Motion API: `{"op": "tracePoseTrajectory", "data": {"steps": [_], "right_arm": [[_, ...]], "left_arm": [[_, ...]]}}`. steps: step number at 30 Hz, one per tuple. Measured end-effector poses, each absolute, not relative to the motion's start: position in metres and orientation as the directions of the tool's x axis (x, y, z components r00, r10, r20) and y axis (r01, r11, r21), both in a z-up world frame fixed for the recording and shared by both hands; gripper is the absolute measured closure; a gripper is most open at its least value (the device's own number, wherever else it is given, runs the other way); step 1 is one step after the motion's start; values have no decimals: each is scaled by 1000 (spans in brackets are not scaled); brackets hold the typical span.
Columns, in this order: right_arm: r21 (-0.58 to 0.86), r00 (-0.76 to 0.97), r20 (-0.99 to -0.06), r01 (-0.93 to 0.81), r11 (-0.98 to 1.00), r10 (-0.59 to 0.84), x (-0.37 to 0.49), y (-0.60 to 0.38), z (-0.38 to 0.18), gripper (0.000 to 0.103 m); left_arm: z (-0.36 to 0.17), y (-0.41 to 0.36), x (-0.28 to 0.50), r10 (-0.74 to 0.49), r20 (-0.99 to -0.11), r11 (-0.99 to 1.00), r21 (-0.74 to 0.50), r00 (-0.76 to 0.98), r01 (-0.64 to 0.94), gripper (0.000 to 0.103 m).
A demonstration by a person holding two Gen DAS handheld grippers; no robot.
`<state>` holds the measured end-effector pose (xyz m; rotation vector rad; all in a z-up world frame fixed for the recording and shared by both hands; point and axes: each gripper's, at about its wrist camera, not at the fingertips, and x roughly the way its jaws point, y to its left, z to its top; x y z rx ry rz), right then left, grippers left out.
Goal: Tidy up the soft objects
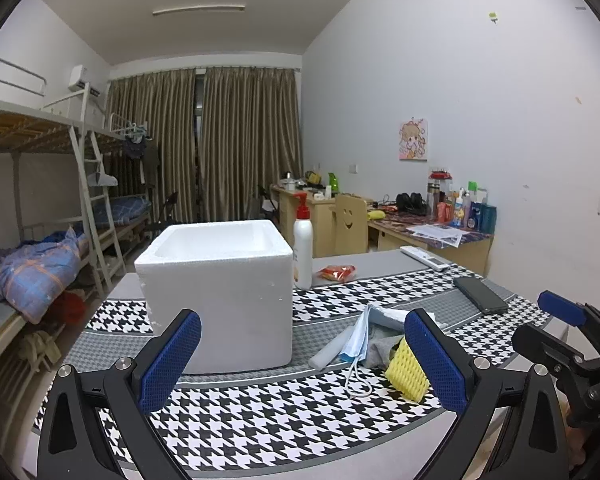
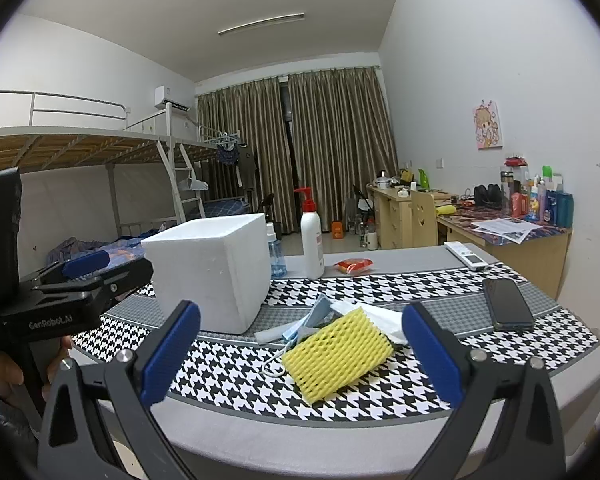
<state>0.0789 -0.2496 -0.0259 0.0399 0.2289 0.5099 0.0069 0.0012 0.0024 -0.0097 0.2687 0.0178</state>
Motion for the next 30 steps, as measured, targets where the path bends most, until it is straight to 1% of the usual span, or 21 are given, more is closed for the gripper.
{"op": "tracePoseTrajectory", "data": {"steps": [4, 15, 24, 30], "right_arm": [[98, 851, -215, -470, 877, 480, 82, -248, -26, 1], [100, 851, -247, -453, 886, 463, 91, -242, -27, 1], [95, 859, -273, -423, 901, 432, 103, -242, -29, 1], [103, 857, -310, -400, 911, 412, 116, -242, -35, 1]], "left_arm": [[3, 0, 7, 15, -258, 1000, 3, 966, -14, 1], [2, 1, 12, 5, -273, 1000, 16, 962, -1, 1], [-1, 3, 27, -17, -299, 1000, -1, 954, 17, 1], [-9, -4, 42, -53, -341, 998, 6, 939, 59, 1]]}}
